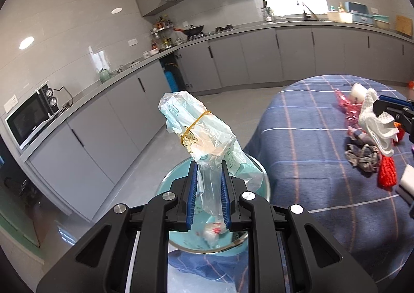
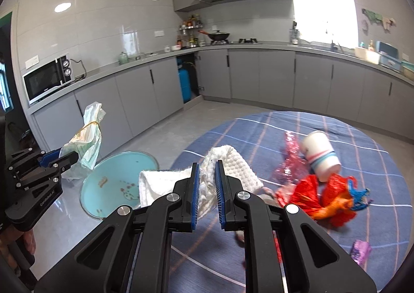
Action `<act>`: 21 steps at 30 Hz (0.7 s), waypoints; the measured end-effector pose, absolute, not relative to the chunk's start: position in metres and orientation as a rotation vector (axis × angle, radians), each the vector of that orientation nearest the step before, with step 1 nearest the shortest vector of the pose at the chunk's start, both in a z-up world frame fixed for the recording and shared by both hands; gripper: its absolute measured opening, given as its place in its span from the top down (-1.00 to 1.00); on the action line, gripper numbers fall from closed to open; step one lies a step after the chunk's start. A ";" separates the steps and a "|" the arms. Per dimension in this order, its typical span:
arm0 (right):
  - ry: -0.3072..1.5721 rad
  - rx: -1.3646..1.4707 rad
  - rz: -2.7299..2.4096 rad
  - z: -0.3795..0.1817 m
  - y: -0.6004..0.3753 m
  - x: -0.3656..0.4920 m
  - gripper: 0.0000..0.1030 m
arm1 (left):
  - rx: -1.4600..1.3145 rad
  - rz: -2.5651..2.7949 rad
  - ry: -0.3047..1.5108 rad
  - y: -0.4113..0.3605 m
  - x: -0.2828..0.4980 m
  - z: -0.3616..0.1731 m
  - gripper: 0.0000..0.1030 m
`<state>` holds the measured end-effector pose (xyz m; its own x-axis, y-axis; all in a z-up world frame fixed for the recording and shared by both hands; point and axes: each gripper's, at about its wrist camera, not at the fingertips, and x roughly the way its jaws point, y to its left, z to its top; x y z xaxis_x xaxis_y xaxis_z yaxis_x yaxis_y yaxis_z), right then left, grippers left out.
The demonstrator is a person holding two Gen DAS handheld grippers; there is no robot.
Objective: Collect trash
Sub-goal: 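Carry the green bag and white cloth to the blue bucket and release both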
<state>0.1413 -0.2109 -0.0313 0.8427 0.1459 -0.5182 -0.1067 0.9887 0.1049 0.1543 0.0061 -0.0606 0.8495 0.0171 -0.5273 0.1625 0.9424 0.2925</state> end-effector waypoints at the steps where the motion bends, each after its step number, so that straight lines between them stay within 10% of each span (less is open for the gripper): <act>1: 0.553 0.072 0.140 -0.031 -0.208 0.144 0.74 | 0.334 -0.073 0.554 0.010 0.155 -0.060 0.67; 21: 0.552 0.066 0.257 -0.029 -0.160 0.181 0.74 | 0.311 0.017 0.599 0.054 0.177 -0.064 0.67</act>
<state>0.1805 -0.1597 -0.0288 0.8204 0.2592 -0.5096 -0.2240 0.9658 0.1306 0.1767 0.0544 -0.0640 0.8270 0.1050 -0.5524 0.0744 0.9534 0.2925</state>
